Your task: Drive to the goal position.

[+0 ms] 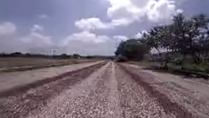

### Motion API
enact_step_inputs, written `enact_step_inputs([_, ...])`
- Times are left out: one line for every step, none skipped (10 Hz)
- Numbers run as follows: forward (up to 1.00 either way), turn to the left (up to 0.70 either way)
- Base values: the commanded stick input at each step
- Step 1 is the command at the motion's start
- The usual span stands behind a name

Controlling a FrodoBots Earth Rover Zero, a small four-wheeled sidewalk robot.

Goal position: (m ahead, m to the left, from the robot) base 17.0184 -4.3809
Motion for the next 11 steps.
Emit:
enact_step_inputs([1.00, 0.00])
enact_step_inputs([1.00, 0.00])
enact_step_inputs([1.00, 0.00])
enact_step_inputs([1.00, 0.00])
enact_step_inputs([1.00, 0.00])
enact_step_inputs([1.00, 0.00])
enact_step_inputs([1.00, 0.00])
enact_step_inputs([1.00, 0.00])
enact_step_inputs([1.00, 0.00])
enact_step_inputs([1.00, 0.00])
enact_step_inputs([1.00, 0.00])
